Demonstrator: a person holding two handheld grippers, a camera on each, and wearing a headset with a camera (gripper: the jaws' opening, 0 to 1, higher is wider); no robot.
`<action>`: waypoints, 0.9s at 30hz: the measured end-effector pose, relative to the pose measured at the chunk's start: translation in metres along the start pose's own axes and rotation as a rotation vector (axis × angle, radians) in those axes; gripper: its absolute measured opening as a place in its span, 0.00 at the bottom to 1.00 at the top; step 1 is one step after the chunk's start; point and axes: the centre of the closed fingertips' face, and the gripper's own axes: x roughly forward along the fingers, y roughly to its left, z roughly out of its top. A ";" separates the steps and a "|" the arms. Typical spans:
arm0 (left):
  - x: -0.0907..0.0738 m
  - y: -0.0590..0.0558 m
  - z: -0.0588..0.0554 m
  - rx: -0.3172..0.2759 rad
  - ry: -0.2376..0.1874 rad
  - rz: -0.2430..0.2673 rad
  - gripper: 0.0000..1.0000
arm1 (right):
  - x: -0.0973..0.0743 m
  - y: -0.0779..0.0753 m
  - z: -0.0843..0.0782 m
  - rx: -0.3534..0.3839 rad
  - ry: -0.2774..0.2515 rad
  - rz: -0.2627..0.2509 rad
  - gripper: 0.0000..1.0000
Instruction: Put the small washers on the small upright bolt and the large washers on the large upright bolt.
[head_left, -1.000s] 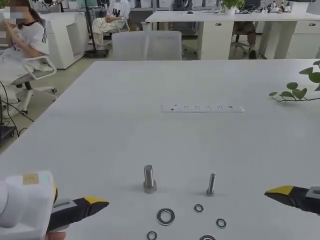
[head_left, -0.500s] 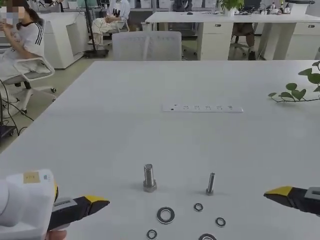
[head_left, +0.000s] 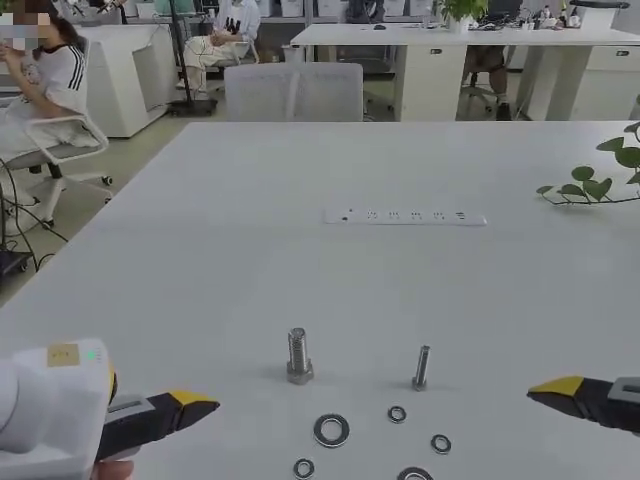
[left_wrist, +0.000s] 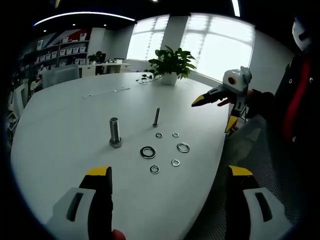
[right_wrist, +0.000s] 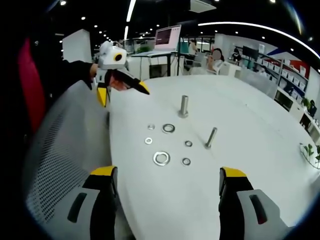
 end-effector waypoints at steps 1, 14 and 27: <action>0.000 0.000 0.000 -0.001 0.000 0.001 0.94 | 0.000 0.000 0.000 0.001 -0.001 0.001 0.85; 0.000 0.001 0.000 -0.005 -0.004 0.007 0.95 | 0.003 -0.001 -0.002 -0.005 0.015 0.012 0.85; -0.001 0.002 0.001 -0.006 -0.008 0.010 0.93 | 0.004 0.002 -0.003 -0.023 0.042 0.024 0.84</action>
